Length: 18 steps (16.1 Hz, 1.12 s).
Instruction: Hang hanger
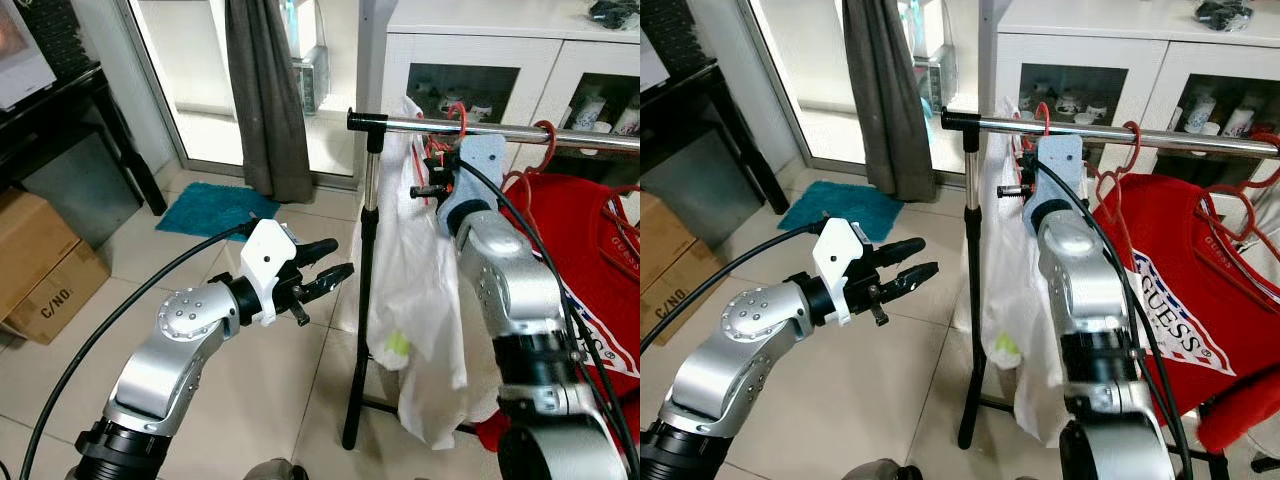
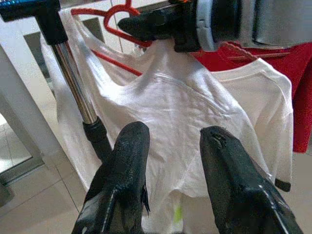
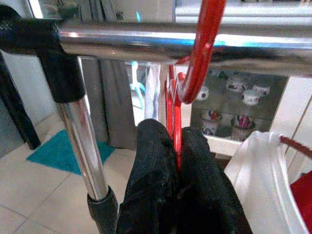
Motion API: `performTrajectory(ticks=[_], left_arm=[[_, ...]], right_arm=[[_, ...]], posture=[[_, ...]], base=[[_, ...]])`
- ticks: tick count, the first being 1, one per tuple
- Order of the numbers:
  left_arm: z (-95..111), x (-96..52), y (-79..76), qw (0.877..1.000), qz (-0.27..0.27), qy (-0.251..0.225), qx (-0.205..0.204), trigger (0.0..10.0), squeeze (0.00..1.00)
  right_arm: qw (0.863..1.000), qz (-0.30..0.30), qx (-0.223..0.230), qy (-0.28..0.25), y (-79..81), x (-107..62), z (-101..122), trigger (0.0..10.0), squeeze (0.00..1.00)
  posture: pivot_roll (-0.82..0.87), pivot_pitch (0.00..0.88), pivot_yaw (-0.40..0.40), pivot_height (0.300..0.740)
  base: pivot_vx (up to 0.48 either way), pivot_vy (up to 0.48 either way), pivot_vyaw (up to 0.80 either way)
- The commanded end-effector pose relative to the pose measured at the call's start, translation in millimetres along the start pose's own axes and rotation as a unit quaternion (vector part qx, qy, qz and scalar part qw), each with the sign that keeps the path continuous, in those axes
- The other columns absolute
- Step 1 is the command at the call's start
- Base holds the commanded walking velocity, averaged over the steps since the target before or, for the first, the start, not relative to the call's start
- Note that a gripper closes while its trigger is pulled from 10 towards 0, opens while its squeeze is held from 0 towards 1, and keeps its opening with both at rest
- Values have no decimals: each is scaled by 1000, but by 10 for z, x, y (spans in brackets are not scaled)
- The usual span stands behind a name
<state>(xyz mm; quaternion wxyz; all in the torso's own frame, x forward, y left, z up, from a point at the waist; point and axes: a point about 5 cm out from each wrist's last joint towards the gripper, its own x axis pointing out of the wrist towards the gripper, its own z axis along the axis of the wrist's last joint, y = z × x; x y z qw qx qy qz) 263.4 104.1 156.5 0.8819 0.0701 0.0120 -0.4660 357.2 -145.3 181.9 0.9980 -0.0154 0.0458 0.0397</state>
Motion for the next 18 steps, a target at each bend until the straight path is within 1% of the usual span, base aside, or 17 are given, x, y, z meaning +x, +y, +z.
performTrajectory(ticks=[1,2,4,5,6,7,9,11,13,14,15,17,18], left_arm=[[39,-11,-1,1000,-7,-1,5,10000,0],[32,-22,-11,1000,-10,2,5,10000,0],[27,-34,-27,1000,-15,6,3,10000,0],[20,-51,-57,1000,-22,10,2,10000,0],[17,-56,-63,1000,-23,11,1,10000,0],[12,-68,-68,1000,-24,12,0,10000,0],[-2,-76,-63,1000,-24,17,-1,10000,0],[-6,-74,-62,999,-26,19,-1,10000,0],[-8,-60,-64,999,-29,21,0,10000,0],[-8,-54,-64,999,-28,21,1,10000,0],[-10,-43,-59,999,-27,21,3,10000,0],[-12,-33,-54,1000,-17,15,-1,10000,0],[-10,-27,-40,1000,-3,8,-5,10000,0]], right_arm=[[1000,-1,-1,-19,7,58,103,10000,0],[1000,3,0,-15,25,119,107,10000,0],[1000,11,-4,4,63,176,58,10000,0],[999,23,-21,35,107,182,-43,10000,0],[998,25,-25,45,117,172,-82,10000,0],[997,25,-23,66,128,144,-176,10000,0],[997,17,-14,78,120,91,-313,10000,0],[997,16,-5,69,118,79,-305,10000,0],[999,21,12,33,112,58,-209,10000,0],[999,28,17,19,120,46,-172,10000,59],[1000,23,15,3,112,29,-142,10000,1000],[999,37,21,-23,129,-20,-90,10000,1000],[998,47,26,-43,135,-86,-51,10000,1000]], posture=[[31,0,74,740],[35,0,70,740],[39,0,68,740],[47,0,61,740],[47,0,61,740],[46,3,62,740],[42,7,69,740],[37,9,76,740],[34,10,81,740],[33,10,86,740],[32,10,88,740],[36,8,84,740],[37,9,81,740]], base=[[0,0,0],[0,0,0],[0,0,0],[0,0,0],[0,0,0],[0,0,0],[0,0,0],[0,0,0],[0,0,0],[0,0,0],[0,0,0],[0,0,0],[0,0,0]])
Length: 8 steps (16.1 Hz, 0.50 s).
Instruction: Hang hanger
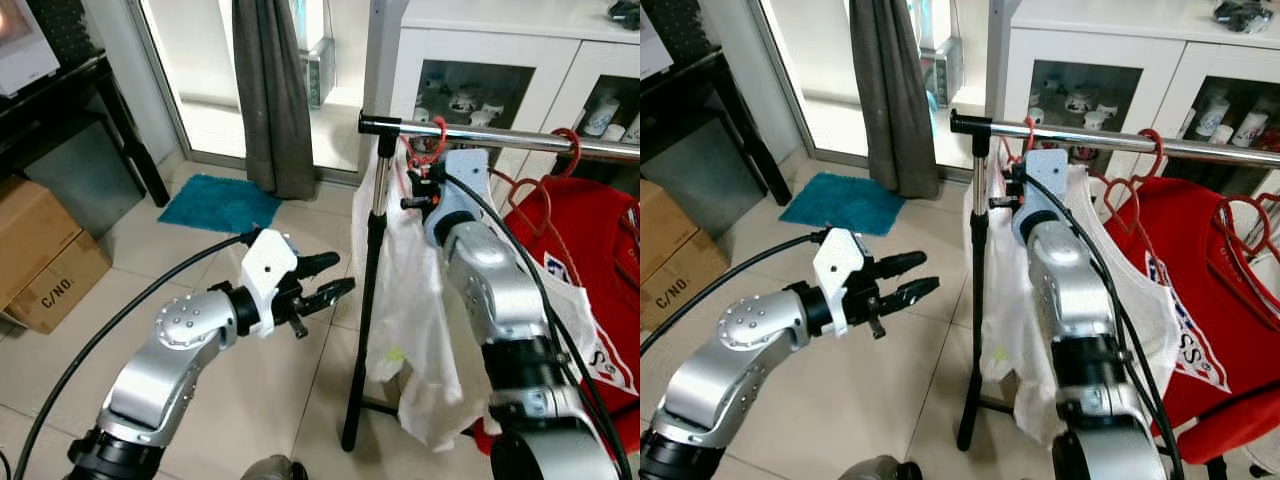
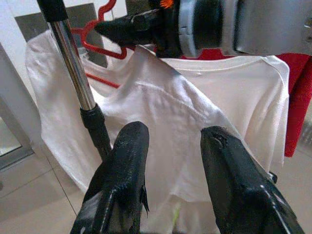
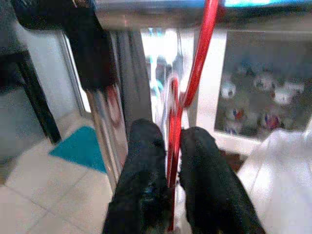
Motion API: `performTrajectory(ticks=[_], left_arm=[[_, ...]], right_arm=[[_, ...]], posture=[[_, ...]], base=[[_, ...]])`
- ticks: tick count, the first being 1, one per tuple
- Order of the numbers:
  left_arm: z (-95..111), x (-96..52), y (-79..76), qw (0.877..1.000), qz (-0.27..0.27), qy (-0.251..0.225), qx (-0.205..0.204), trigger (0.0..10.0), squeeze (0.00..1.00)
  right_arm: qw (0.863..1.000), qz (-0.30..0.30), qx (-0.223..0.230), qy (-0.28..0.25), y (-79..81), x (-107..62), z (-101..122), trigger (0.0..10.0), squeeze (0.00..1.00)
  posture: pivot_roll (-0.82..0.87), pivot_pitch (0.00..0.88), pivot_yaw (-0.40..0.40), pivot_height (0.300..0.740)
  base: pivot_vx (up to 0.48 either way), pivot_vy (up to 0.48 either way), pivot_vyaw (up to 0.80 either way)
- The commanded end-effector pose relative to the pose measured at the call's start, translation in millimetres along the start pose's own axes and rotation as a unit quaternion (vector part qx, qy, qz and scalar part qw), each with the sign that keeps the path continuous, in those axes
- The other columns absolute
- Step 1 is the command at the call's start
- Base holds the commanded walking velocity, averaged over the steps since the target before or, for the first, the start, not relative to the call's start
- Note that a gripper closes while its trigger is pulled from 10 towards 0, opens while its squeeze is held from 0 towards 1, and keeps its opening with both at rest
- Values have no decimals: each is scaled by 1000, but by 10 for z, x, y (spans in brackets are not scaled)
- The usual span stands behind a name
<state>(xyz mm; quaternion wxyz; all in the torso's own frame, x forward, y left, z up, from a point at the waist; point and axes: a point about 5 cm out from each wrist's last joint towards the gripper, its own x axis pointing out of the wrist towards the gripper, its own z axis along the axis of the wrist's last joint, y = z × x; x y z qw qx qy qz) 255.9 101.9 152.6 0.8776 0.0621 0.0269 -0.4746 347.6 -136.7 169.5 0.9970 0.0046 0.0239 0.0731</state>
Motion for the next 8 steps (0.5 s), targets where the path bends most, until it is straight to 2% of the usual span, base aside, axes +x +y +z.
performTrajectory(ticks=[1,2,4,6,7,8], left_arm=[[19,-5,60,1000,23,-4,6,10000,0],[15,-4,85,999,40,-5,4,10000,0],[20,-30,206,993,117,-17,-2,10000,0],[23,-43,233,988,152,-23,-8,10000,0],[15,-36,226,983,179,-30,-25,10000,0],[10,-24,192,983,180,-31,-30,10000,0]], right_arm=[[999,16,11,-32,39,-48,104,10000,1000],[999,21,15,-42,39,-91,129,10000,1000],[996,43,30,-73,50,-326,214,10000,1000],[995,52,35,-84,48,-484,241,10000,1000],[992,64,38,-98,66,-654,252,10000,1000],[992,56,32,-110,73,-713,253,10000,1000]], posture=[[38,10,80,740],[38,11,79,740],[33,18,76,740],[29,24,83,740],[22,21,94,740],[20,19,103,740]], base=[[0,0,0],[0,0,0],[0,0,0],[0,0,0],[0,-480,0],[0,-480,0]])
